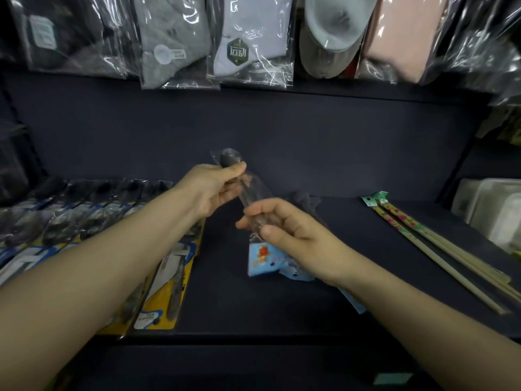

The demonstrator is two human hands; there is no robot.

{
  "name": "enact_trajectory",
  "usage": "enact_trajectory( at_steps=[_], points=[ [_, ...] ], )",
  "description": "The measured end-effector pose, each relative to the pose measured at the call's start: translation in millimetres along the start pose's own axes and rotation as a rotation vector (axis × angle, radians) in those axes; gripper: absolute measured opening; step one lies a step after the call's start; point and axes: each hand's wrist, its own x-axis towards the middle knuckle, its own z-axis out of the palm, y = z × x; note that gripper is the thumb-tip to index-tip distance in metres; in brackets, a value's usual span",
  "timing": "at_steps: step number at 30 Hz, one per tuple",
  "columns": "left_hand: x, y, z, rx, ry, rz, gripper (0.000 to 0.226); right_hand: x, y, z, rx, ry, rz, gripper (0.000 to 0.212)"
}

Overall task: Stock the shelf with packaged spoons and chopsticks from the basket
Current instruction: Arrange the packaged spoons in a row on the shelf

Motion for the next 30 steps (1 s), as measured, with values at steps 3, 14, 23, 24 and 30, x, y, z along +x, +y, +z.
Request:
enact_trajectory(
  at_steps=[3, 14, 23, 24, 30],
  points=[
    [-2, 0, 0, 0.028, -0.026, -0.026, 0.010, 6, 1, -1, -0.386, 0.020, -0.144, 0.039],
    [10, -17, -19, 0.095, -0.120, -0.091, 0.013, 30, 17, 16, -1.593, 0.410, -0.791, 0.021],
    [29, -21, -28, 0.273, -0.271, -0.174, 0.011, 37, 40, 14, -1.610, -0.063, -0.679, 0.031],
    [29, -22, -27, 0.335, -0.280, -0.157, 0.011, 39, 41, 12, -1.593, -0.089, -0.633, 0.022],
    [17, -28, -48, 1.175, -0.466, 0.357, 0.019, 47, 48, 4, -1.340, -0.186, -0.235, 0.013]
  ],
)
